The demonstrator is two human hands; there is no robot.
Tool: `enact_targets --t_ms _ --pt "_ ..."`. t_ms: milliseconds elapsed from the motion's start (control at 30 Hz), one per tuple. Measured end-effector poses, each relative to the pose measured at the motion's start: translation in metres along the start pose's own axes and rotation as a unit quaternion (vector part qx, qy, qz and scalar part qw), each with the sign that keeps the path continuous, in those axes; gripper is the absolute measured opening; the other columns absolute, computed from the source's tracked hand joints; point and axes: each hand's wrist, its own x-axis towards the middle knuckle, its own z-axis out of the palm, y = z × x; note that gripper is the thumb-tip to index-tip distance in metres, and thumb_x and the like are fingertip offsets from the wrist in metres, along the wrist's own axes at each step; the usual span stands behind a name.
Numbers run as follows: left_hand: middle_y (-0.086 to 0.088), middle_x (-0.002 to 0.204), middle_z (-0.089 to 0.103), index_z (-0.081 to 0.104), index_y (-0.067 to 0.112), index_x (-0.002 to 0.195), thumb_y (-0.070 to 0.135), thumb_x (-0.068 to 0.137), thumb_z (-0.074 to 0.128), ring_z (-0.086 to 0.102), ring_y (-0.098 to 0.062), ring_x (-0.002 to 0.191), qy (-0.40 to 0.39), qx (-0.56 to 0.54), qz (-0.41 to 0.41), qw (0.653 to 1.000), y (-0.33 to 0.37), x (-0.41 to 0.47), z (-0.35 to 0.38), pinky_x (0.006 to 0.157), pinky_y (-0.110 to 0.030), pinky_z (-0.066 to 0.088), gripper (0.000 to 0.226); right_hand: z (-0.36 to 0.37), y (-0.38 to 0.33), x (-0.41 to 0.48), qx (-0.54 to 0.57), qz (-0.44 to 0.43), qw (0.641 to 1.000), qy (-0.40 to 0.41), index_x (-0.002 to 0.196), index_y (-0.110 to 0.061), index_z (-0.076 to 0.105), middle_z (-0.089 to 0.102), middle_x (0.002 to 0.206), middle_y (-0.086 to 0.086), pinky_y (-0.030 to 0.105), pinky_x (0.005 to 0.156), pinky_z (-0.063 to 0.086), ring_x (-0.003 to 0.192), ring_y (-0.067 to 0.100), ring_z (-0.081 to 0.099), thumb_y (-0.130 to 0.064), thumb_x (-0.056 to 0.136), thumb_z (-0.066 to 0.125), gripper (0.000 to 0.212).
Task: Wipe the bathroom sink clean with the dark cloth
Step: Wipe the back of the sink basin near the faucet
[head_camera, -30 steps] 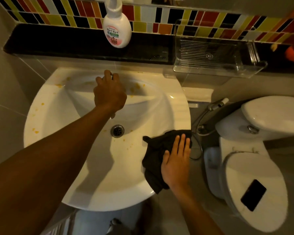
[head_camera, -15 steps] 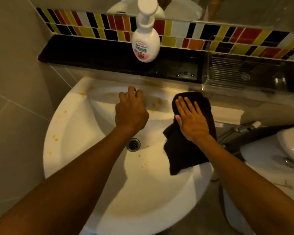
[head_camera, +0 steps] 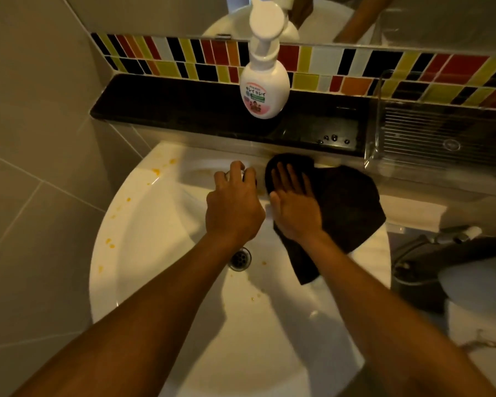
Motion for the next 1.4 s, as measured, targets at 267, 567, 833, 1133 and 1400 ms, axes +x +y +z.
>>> enact_targets --t_ms 267,567,833,1133,1400 --pt "-0.005 0.142 0.037 0.047 0.017 0.128 0.021 0.091 0.051 0.043 -0.031 0.119 0.007 -0.008 0.005 1.0 -0.001 0.0 0.001 0.08 -0.035 0.048 0.037 0.001 0.022 -0.029 -0.099 -0.053 0.992 -0.051 0.15 -0.028 0.004 0.009 0.161 -0.004 0.037 0.119 -0.006 0.149 0.016 -0.001 -0.049 0.098 0.006 0.056" --pt "-0.004 0.14 0.038 0.048 0.018 0.129 0.028 0.093 0.05 0.044 -0.029 0.119 0.01 -0.006 0.004 1.0 -0.001 0.002 0.002 0.082 -0.036 0.049 0.037 0.022 -0.043 -0.001 -0.007 0.065 0.998 -0.012 0.147 -0.021 0.029 0.028 0.157 0.002 0.045 0.119 0.008 0.146 0.024 0.019 -0.045 0.097 0.034 0.056" --pt "-0.006 0.139 0.039 0.051 0.017 0.124 0.02 0.091 0.05 0.044 -0.031 0.119 0.013 -0.009 0.006 1.0 -0.001 0.001 0.0 0.077 -0.033 0.044 0.033 0.009 0.004 -0.028 -0.037 0.057 0.998 0.001 0.149 -0.016 0.023 0.029 0.156 0.006 0.043 0.119 0.014 0.145 0.028 0.024 -0.047 0.099 0.021 0.06" --pt "-0.008 0.143 0.036 0.044 0.015 0.132 0.019 0.09 0.054 0.042 -0.033 0.122 -0.007 0.003 0.005 1.0 -0.001 0.001 -0.001 0.083 -0.035 0.046 0.044 -0.027 0.07 -0.054 -0.044 0.217 0.975 -0.006 0.151 -0.013 0.002 0.006 0.161 0.01 0.042 0.122 0.003 0.149 0.028 0.005 -0.04 0.1 0.019 0.061" --pt "-0.009 0.145 0.034 0.042 0.013 0.135 0.021 0.09 0.055 0.04 -0.034 0.125 -0.015 -0.005 0.006 1.0 -0.002 0.0 -0.001 0.087 -0.037 0.047 0.047 -0.028 0.071 -0.087 0.007 0.302 0.953 -0.018 0.151 -0.011 -0.004 -0.002 0.161 0.011 0.045 0.121 0.006 0.149 0.028 -0.001 -0.04 0.1 0.015 0.061"
